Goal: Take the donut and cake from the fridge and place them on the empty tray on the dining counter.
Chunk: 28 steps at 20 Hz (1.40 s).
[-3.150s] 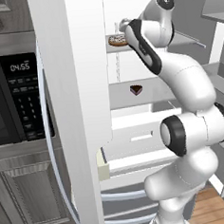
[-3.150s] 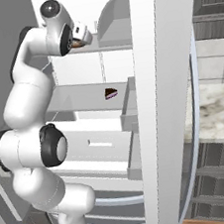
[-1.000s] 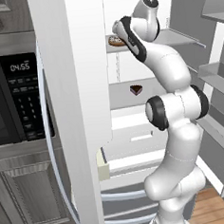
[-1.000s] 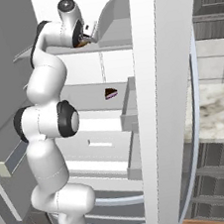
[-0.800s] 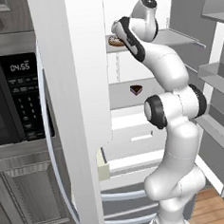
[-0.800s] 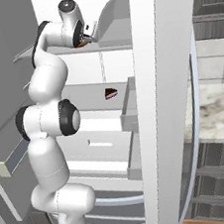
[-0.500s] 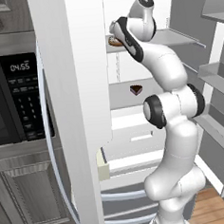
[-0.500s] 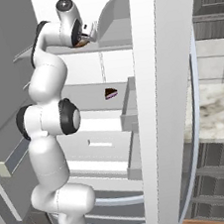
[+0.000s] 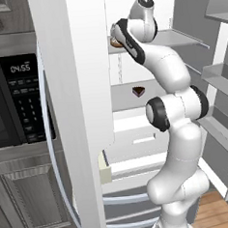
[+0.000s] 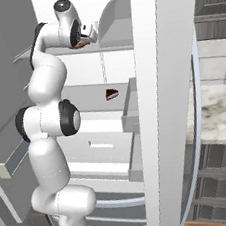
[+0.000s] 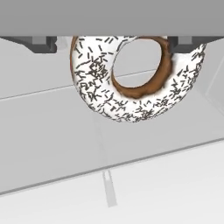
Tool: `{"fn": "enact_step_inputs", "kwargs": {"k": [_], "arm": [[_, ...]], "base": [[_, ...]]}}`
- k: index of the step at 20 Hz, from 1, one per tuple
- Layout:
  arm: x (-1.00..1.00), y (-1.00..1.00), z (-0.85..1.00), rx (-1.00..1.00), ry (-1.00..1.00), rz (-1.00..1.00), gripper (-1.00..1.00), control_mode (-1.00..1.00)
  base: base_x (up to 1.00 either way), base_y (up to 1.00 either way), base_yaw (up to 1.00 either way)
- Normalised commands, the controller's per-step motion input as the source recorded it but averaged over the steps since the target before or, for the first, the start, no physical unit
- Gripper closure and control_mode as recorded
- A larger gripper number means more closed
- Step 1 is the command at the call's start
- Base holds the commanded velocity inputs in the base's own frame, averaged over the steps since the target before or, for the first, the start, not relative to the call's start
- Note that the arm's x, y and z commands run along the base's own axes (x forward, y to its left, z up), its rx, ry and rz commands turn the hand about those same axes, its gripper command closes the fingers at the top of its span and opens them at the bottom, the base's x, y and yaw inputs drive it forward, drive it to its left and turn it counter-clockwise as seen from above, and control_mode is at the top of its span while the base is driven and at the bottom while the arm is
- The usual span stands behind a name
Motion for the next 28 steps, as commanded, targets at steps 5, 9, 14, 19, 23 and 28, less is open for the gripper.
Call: {"fn": "enact_step_inputs", "kwargs": {"k": [5,9,14,19,23,28], "arm": [[0.00,-0.01,-0.30,0.00,0.04,0.00,-1.00,-1.00],[0.01,-0.15,-0.43,0.00,0.08,-0.01,-1.00,-1.00],[0.10,-0.28,-0.75,-0.06,0.15,-0.07,-1.00,-1.00],[0.50,-0.05,-0.97,-0.22,0.21,-0.11,-1.00,-1.00],[0.79,-0.03,-1.00,-0.25,0.11,-0.11,-1.00,-1.00],[0.51,-0.26,-1.00,-0.04,0.16,-0.08,-1.00,-1.00]], "base": [[0.00,0.00,0.00],[0.00,0.00,0.00],[0.00,0.00,0.00],[0.00,0.00,0.00],[0.00,0.00,0.00],[0.00,0.00,0.00]]}}
